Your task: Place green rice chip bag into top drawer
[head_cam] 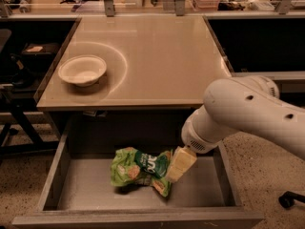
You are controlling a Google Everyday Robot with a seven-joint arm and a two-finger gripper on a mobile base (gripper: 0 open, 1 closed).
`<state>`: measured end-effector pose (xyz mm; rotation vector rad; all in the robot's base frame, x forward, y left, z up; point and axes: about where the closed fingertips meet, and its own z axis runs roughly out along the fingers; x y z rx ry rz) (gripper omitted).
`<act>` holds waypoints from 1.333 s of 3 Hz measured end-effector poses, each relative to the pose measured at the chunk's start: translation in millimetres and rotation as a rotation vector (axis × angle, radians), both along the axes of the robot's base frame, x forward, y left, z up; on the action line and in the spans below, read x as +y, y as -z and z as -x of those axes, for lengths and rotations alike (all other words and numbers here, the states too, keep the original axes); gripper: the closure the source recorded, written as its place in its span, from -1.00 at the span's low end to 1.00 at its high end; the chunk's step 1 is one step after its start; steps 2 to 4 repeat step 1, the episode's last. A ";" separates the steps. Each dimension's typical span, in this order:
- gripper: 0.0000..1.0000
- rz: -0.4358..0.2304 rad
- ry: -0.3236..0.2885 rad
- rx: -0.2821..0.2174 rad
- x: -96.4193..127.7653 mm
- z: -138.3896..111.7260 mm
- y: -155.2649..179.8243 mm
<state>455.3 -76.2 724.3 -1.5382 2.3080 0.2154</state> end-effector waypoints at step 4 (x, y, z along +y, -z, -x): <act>-1.00 0.115 0.145 -0.068 -54.3 7.6 -62.0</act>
Offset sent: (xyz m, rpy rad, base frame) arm 0.0000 0.0000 0.0000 0.0000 0.0000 0.0000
